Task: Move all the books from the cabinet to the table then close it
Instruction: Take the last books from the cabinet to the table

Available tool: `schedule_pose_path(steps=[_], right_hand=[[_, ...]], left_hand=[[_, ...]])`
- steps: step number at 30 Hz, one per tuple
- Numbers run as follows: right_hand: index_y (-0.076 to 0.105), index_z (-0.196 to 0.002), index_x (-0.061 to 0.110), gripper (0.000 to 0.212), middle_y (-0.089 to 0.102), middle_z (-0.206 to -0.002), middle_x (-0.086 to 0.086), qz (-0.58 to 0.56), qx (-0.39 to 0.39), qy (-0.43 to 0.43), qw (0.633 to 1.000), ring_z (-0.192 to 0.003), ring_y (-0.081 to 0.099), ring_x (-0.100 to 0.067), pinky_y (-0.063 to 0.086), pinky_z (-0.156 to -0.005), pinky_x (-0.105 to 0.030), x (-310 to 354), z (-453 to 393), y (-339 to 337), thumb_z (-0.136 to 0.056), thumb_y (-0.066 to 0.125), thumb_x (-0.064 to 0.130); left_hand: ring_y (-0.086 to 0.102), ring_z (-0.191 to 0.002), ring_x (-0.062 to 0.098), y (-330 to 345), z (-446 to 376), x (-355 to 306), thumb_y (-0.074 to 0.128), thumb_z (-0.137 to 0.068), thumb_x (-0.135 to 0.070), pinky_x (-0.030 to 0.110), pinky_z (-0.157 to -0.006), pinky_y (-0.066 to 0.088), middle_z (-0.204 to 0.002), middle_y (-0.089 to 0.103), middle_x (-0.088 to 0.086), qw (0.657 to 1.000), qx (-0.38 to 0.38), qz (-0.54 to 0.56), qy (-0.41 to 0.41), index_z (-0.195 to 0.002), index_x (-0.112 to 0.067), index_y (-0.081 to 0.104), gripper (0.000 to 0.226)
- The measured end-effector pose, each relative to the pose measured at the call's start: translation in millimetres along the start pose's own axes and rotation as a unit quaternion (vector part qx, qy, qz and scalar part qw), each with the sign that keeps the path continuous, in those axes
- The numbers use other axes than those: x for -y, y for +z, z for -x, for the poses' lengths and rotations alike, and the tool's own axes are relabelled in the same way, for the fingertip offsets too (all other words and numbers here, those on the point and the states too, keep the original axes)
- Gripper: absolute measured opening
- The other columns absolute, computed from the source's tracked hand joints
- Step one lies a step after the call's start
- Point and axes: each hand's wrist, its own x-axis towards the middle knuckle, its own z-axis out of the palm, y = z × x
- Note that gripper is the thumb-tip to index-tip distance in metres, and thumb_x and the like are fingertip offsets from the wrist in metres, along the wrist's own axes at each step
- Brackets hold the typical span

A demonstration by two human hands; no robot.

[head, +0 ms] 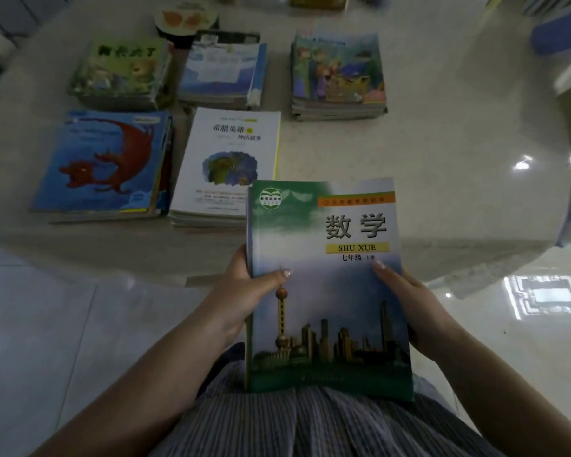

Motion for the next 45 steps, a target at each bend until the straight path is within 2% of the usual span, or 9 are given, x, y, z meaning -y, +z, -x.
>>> schedule_pose_path(steps=[8, 14, 19, 22, 29, 32, 36, 41, 45], right_hand=[[0.057, -0.119, 0.024, 0.031, 0.072, -0.109, -0.001, -0.052, -0.027, 0.012, 0.998, -0.091, 0.072, -0.018, 0.06, -0.063, -0.033, 43.7, -54.3, -25.1, -0.088, 0.053, 0.031], [0.059, -0.114, 0.026, 0.024, 0.072, -0.108, 0.003, -0.012, -0.009, 0.002, 1.0, -0.095, 0.07, -0.016, 0.059, -0.08, -0.035, 96.8, -110.5, -40.8, -0.091, 0.051, 0.027], [0.058, -0.116, 0.03, 0.025, 0.066, -0.121, 0.002, 0.064, 0.012, 0.003, 0.998, -0.111, 0.063, -0.02, 0.049, -0.098, -0.046, 124.4, -160.0, -57.9, -0.091, 0.054, 0.029], [0.058, -0.117, 0.031, 0.026, 0.065, -0.122, 0.005, 0.113, 0.01, 0.01, 0.993, -0.112, 0.061, -0.018, 0.047, -0.101, -0.047, 128.2, -179.8, -66.5, -0.091, 0.055, 0.03], [0.048, -0.128, 0.03, 0.036, 0.058, -0.127, 0.011, 0.245, 0.062, -0.023, 0.967, -0.115, 0.055, -0.006, 0.045, -0.087, -0.016, 135.1, -209.9, -82.6, -0.093, 0.053, 0.026], [0.048, -0.128, 0.034, 0.036, 0.056, -0.124, 0.015, 0.36, 0.07, -0.037, 0.929, -0.116, 0.054, -0.008, 0.044, -0.089, -0.021, 139.1, -219.6, -88.9, -0.092, 0.053, 0.036], [0.052, -0.125, 0.029, 0.048, 0.056, -0.115, 0.003, 0.563, 0.048, -0.039, 0.824, -0.104, 0.058, -0.018, 0.051, -0.087, -0.036, 148.1, -231.1, -96.3, -0.086, 0.049, 0.056], [0.049, -0.116, 0.016, 0.061, 0.053, -0.111, -0.003, 0.694, 0.01, -0.058, 0.717, -0.102, 0.055, -0.021, 0.048, -0.081, -0.033, 155.4, -225.4, -91.0, -0.084, 0.039, 0.067], [0.048, -0.113, 0.014, 0.063, 0.052, -0.111, -0.005, 0.716, 0.007, -0.069, 0.695, -0.104, 0.053, -0.022, 0.047, -0.082, -0.034, 156.6, -224.4, -92.1, -0.084, 0.036, 0.069]], left_hand=[[0.064, -0.093, 0.013, 27.9, -68.3, -44.1, 0.067, -0.084, -0.01, 0.034, -0.085, 0.053, -0.109, 0.064, -0.004, 0.998, 0.036, -0.043, 0.003, -0.127, -0.029, 0.043, 0.052], [0.063, -0.089, 0.017, 51.6, -119.6, -82.0, 0.066, -0.085, -0.011, 0.034, -0.083, 0.051, -0.103, 0.064, 0.001, 0.998, -0.003, -0.067, -0.007, -0.127, -0.021, 0.046, 0.048], [0.061, -0.097, 0.018, 73.4, -163.5, -96.1, 0.066, -0.085, -0.01, 0.038, -0.088, 0.049, -0.102, 0.062, -0.002, 0.996, -0.055, -0.047, -0.05, -0.11, -0.028, 0.049, 0.035], [0.059, -0.094, 0.018, 83.2, -177.6, -97.8, 0.068, -0.083, -0.01, 0.032, -0.076, 0.049, -0.099, 0.06, 0.0, 0.991, -0.086, -0.063, -0.081, -0.116, -0.017, 0.048, 0.039], [0.06, -0.093, 0.014, 92.6, -203.5, -100.5, 0.068, -0.085, -0.018, 0.033, -0.081, 0.046, -0.101, 0.063, 0.0, 0.983, -0.099, -0.098, -0.118, -0.114, -0.021, 0.049, 0.035], [0.06, -0.093, 0.013, 92.2, -209.0, -101.8, 0.068, -0.084, -0.019, 0.033, -0.08, 0.045, -0.101, 0.063, -0.001, 0.98, -0.103, -0.113, -0.131, -0.113, -0.021, 0.05, 0.034], [0.06, -0.088, 0.009, 87.9, -216.4, -106.1, 0.071, -0.082, -0.022, 0.026, -0.069, 0.047, -0.099, 0.062, -0.004, 0.976, -0.112, -0.139, -0.124, -0.111, -0.018, 0.053, 0.034], [0.054, -0.079, 0.0, 90.9, -214.2, -103.5, 0.067, -0.087, -0.023, 0.018, -0.062, 0.042, -0.088, 0.058, -0.013, 0.973, -0.121, -0.167, -0.1, -0.102, -0.023, 0.053, 0.021], [0.057, -0.076, 0.002, 97.5, -209.2, -100.6, 0.065, -0.088, -0.022, 0.021, -0.066, 0.047, -0.086, 0.063, -0.007, 0.97, -0.153, -0.176, -0.074, -0.097, -0.024, 0.057, 0.012]])
